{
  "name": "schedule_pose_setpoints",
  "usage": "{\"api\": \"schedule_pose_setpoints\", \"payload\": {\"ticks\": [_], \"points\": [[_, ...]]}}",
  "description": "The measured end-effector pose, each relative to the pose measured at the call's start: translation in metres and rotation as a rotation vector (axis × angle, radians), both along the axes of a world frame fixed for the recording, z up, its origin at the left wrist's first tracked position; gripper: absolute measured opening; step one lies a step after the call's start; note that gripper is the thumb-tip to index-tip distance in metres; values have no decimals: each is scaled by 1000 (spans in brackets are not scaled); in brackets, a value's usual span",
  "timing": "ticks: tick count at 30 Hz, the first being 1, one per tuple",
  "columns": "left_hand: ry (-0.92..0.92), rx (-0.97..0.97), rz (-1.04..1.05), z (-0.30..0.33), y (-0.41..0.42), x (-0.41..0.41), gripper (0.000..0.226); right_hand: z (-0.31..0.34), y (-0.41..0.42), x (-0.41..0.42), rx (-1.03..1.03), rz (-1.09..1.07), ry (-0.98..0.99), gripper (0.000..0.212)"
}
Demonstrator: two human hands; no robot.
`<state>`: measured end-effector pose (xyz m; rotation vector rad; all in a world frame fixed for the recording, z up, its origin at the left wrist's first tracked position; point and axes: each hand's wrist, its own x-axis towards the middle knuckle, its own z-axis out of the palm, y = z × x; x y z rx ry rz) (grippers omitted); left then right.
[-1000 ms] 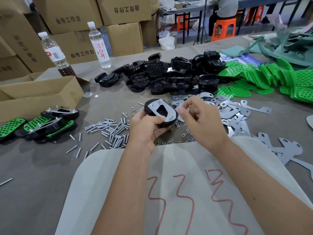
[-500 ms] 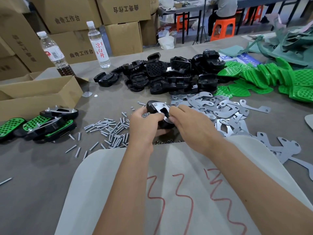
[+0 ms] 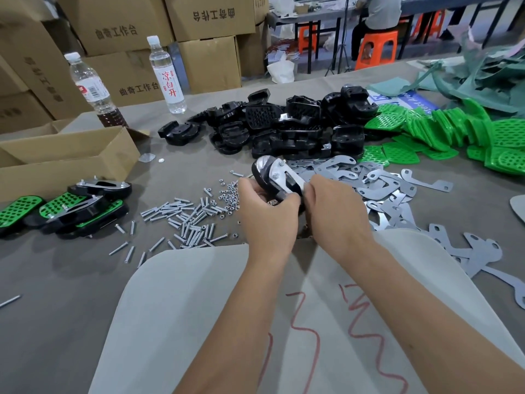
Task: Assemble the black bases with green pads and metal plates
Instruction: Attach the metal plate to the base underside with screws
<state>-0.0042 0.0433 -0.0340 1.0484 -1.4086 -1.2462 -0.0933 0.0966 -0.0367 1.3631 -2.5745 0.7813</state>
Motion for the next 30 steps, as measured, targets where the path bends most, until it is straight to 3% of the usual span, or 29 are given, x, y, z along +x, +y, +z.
{"api": "schedule_pose_setpoints", "payload": {"ticks": [6,13,17,21,23,27,30], "points": [[-35,-327,12,1,13,-3,33,7,-3,-6,-137,-91,-307,44],[86,-385,-6,-1,13,0,30,11,-14,-11,-218,-81,-552,52],[116,-361,14,0,2,11,34,19,-35,-6,-192,-80,-683,46],[173,-229,219,4,-22,37,36,32,-66,28,-148,214,-621,45],[198,-114,418,2,-43,57,38,31,-83,52,-92,363,-558,31],[308,156,680,-7,-76,96,40,17,-115,103,-117,518,-721,4],[407,84,766,4,-103,125,46,23,-143,143,-90,685,-802,21]]}}
